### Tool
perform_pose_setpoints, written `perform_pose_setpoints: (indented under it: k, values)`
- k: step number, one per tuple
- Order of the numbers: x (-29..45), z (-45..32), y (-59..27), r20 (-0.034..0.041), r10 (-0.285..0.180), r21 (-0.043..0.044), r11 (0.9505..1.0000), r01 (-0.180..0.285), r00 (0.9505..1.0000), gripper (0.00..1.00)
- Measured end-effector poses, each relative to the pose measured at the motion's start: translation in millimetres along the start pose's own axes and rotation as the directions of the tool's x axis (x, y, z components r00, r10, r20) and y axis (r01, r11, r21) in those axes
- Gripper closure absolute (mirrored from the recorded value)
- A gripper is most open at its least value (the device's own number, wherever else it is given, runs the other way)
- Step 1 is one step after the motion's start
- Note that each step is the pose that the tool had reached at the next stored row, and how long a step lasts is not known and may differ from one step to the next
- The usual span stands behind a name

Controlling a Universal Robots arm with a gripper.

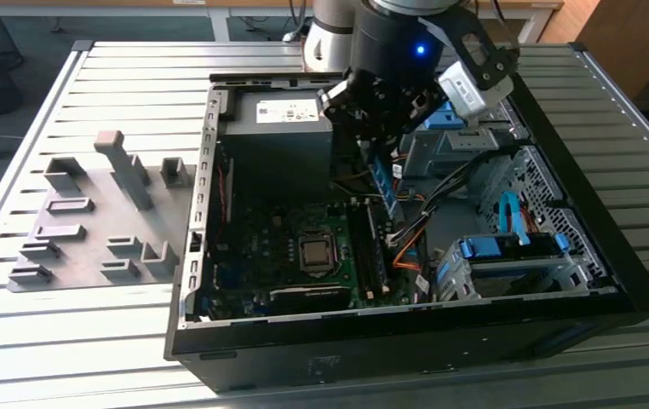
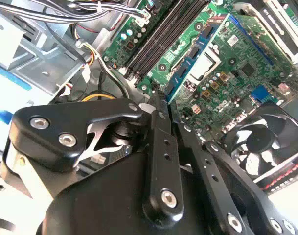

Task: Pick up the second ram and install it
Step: 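Insert the second ram into the second slot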

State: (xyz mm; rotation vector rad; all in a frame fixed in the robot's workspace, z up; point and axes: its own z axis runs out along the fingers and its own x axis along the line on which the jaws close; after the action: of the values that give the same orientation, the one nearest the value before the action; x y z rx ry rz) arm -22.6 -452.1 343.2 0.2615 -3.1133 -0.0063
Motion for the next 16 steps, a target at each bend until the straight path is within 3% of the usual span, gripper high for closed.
perform_pose_setpoints:
  k: [8, 16]
  values:
    - [0.2, -15.3, 0.1, 0.0002, 0.000, -0.0002, 1.0000, 0.000, 1.0000, 0.86]
    - [0.2, -14.9, 0.1, 0.0001, 0.000, 0.0000, 1.0000, 0.000, 1.0000, 0.86]
